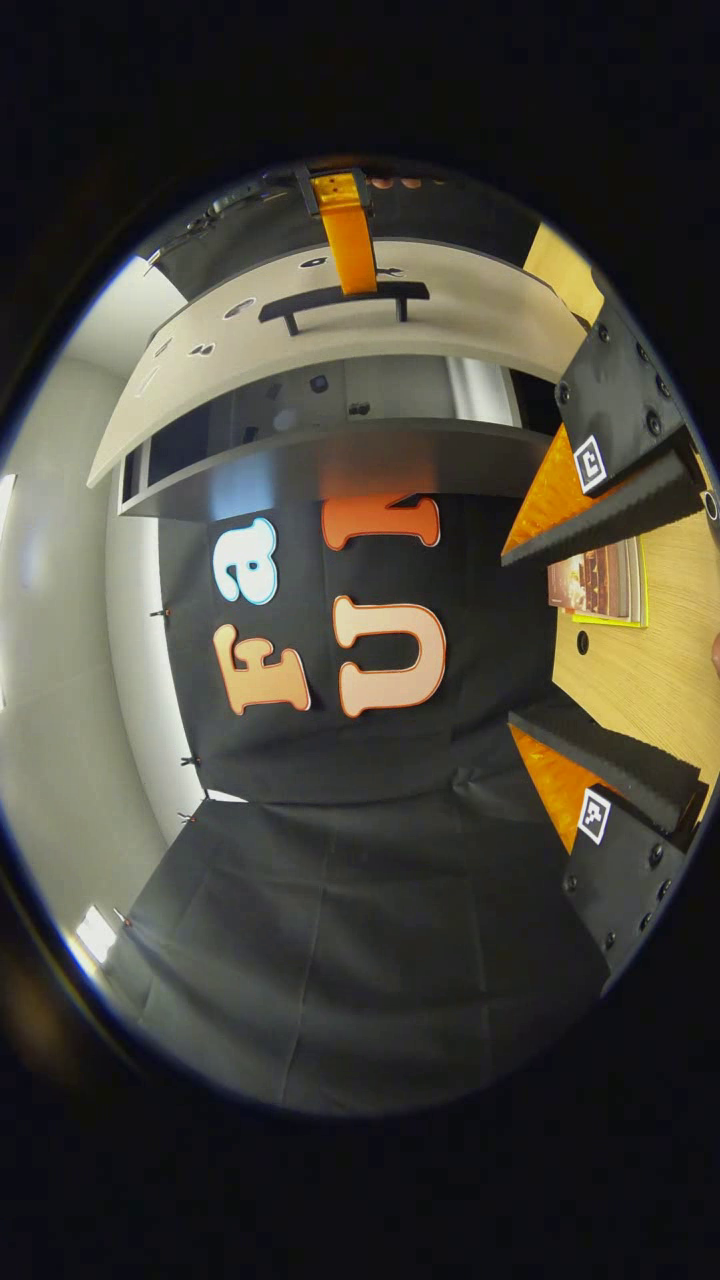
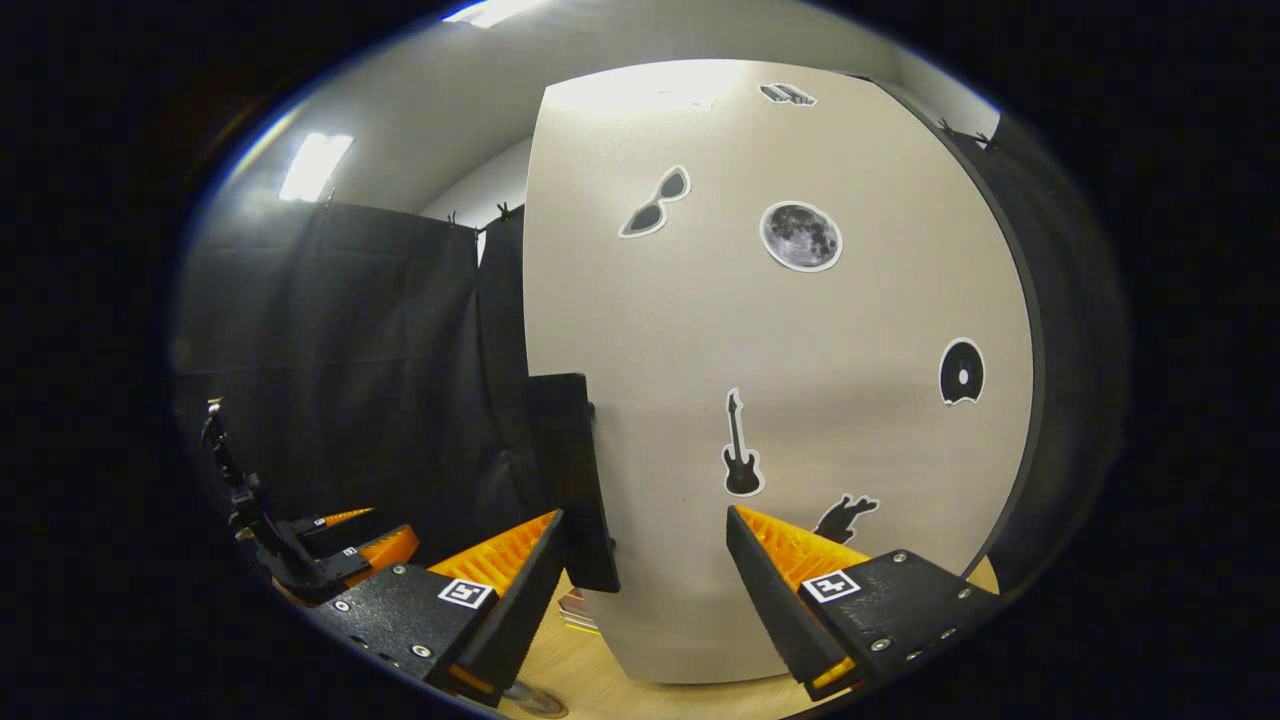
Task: Open the cabinet door with the right hand, grasp the bottle in the cabinet with the left hand and place it on the coaster, then close the cabinet door with the right hand.
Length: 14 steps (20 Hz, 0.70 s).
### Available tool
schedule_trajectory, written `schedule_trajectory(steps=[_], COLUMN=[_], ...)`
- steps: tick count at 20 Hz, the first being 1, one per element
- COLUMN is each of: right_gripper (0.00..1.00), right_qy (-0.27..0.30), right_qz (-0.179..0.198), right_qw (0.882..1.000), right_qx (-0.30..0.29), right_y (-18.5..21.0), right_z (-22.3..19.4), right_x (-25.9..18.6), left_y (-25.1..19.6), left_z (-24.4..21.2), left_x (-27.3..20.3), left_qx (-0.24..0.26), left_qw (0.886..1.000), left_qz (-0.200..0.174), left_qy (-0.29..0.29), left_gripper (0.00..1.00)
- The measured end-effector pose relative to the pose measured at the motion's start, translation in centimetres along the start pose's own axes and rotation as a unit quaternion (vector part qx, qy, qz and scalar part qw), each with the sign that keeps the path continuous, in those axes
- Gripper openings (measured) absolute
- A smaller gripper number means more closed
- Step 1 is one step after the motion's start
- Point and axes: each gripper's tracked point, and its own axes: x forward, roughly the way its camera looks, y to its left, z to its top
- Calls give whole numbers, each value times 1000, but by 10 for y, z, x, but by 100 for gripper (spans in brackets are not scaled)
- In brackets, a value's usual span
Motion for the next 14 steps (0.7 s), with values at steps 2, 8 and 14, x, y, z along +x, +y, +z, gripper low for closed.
schedule_trajectory(steps=[2, 8, 14], right_gripper=[97, 96, 96], right_qy=[-4, -17, -21], right_qz=[-18, -74, -124], right_qw=[1000, 997, 992], right_qx=[-6, -19, 0], right_y=[1, 1, 0], right_z=[1, -1, -4], right_x=[2, 11, 14], left_y=[-8, -32, -71], left_z=[-2, -5, -12], left_x=[3, 19, 39], left_qx=[-3, 0, -8], left_qw=[1000, 998, 990], left_qz=[-12, -61, -144], left_qy=[0, -3, 4], left_gripper=[91, 92, 92])
